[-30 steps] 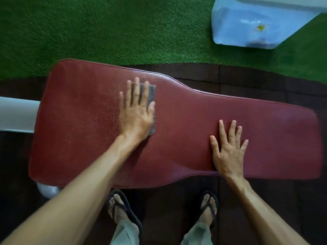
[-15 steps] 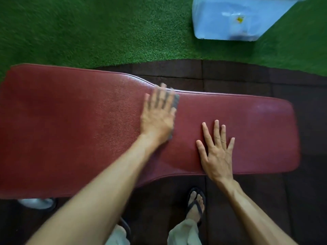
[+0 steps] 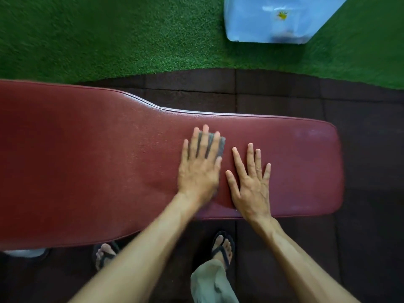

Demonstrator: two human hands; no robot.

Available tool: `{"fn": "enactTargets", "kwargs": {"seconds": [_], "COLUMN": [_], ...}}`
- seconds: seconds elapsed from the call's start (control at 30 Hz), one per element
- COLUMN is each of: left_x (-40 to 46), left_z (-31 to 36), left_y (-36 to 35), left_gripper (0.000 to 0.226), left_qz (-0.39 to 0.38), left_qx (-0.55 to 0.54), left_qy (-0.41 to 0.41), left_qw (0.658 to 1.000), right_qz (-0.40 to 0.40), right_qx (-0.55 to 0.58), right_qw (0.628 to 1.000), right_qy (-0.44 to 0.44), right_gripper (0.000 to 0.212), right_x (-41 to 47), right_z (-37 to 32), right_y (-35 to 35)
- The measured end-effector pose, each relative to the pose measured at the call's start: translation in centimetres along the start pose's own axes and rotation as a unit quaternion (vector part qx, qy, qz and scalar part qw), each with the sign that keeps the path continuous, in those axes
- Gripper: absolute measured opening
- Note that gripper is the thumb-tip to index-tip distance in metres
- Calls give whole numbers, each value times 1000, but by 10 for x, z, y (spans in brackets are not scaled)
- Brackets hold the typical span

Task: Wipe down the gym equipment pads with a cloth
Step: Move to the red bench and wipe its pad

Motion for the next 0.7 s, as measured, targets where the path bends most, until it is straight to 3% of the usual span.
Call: {"fn": "enactTargets", "kwargs": {"seconds": [0.13,0.27,0.4,0.5,0.6,0.7], "left_x": [38,-36,-74,-35,28,65], "left_z": [-68,-65,33,83,75,22], "left_y": [22,24,-12,-28,-26,-8], "left_gripper": [63,63,64,64,61,60], "left_qz": [23,28,-5,13,18,30], "left_qx": [27,30,27,-11,-27,3], "left_qy": [99,166,96,31,1,73], "left_qw": [994,985,995,999,999,997], "right_qz": [-7,-2,2,3,7,11], "right_qx": [-1,-1,6,8,-4,10], "right_qw": [1000,1000,1000,1000,1000,999], "right_qy": [-3,-18,-16,-22,-19,-34], "right_gripper": [62,64,63,63,63,64], "right_x": [9,11,3,1,2,3], "right_z": [34,66,76,79,85,93], "right_y": [13,22,22,22,23,24]}}
Point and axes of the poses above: each hand's wrist, its own x-axis towards the middle knuckle, its own y-axis out of the back of the hand, z = x × y, the point moved 4 cm from there along x, towards the middle knuckle, and after that the axes turned 3 degrees about -y, right-handed, at the moved point
